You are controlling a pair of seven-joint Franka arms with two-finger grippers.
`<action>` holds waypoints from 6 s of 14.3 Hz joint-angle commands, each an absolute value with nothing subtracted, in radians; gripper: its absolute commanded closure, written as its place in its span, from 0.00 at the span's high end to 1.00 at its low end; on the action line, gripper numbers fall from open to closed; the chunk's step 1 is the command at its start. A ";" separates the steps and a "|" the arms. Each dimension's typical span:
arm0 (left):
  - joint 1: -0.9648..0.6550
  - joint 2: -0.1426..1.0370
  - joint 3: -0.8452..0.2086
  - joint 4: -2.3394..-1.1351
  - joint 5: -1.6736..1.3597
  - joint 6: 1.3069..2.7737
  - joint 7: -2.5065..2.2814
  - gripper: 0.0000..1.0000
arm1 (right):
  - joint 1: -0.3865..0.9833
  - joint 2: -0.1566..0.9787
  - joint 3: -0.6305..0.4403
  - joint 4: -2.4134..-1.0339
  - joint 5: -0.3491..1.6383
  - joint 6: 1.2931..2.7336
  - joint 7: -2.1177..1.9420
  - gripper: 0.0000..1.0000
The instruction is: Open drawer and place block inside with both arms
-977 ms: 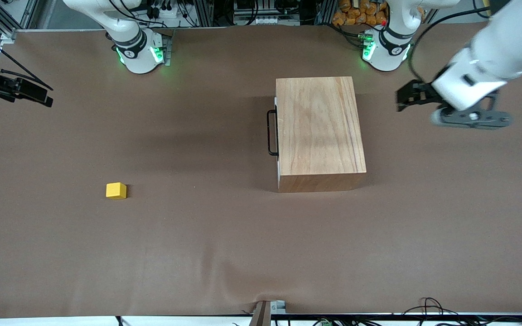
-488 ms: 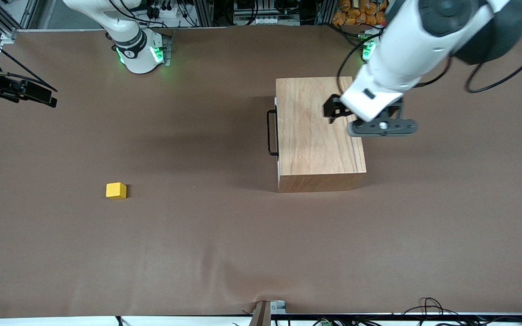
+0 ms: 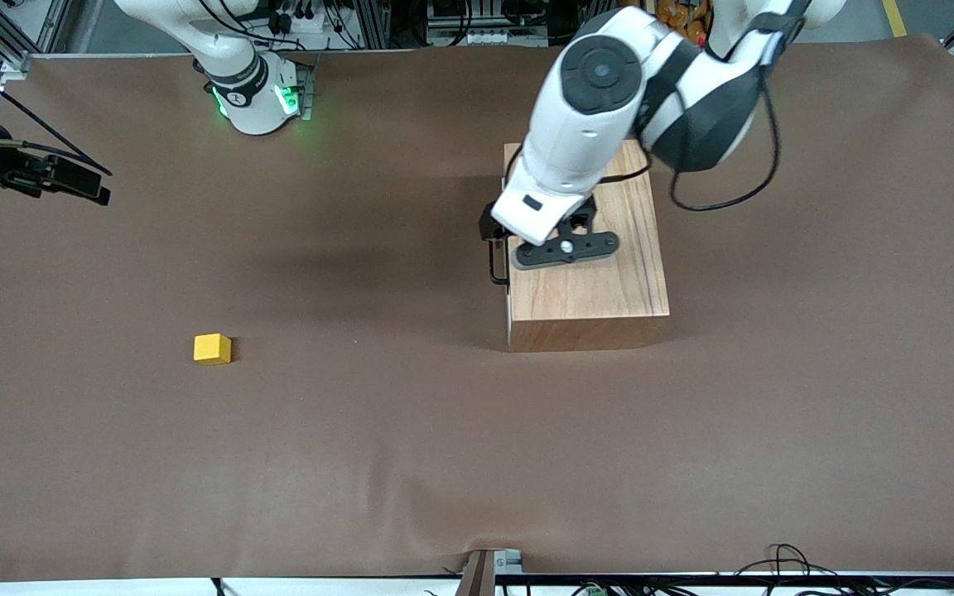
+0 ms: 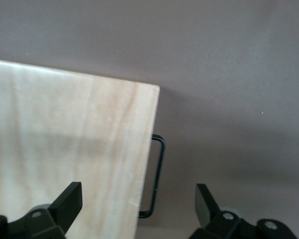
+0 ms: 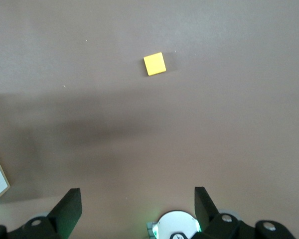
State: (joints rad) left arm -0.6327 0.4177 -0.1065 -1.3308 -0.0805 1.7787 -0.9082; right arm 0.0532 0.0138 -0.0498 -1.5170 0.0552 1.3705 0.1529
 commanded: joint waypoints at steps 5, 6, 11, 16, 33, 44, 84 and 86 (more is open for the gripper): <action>-0.768 0.560 -0.075 -1.261 -0.072 1.854 -1.084 1.00 | 0.052 0.009 -0.052 -1.494 0.071 1.456 -0.008 1.00; -0.785 0.578 -0.061 -1.261 -0.071 1.871 -1.092 1.00 | 0.055 0.009 -0.052 -1.487 0.069 1.454 -0.008 1.00; -0.903 0.618 0.005 -1.267 0.021 1.846 -1.149 1.00 | 0.052 0.012 -0.052 -1.477 0.069 1.431 -0.003 1.00; -0.905 0.649 0.005 -1.269 0.031 1.844 -1.160 1.00 | 0.046 0.012 -0.055 -1.488 0.049 1.410 0.000 1.00; -0.934 0.721 0.002 -1.285 0.098 1.844 -1.137 1.00 | 0.012 -0.012 -0.057 -1.552 0.037 1.450 0.002 1.00; -0.954 0.733 -0.005 -1.278 0.110 1.847 -1.097 1.00 | 0.011 -0.031 -0.057 -1.582 0.037 1.486 0.000 1.00; -1.055 0.773 -0.017 -1.250 0.097 2.106 -1.092 1.00 | 0.012 0.002 -0.055 -1.559 0.037 1.483 -0.008 1.00; -1.057 0.778 -0.017 -1.250 0.097 2.128 -1.092 1.00 | 0.009 0.005 -0.055 -1.552 0.038 1.489 -0.009 1.00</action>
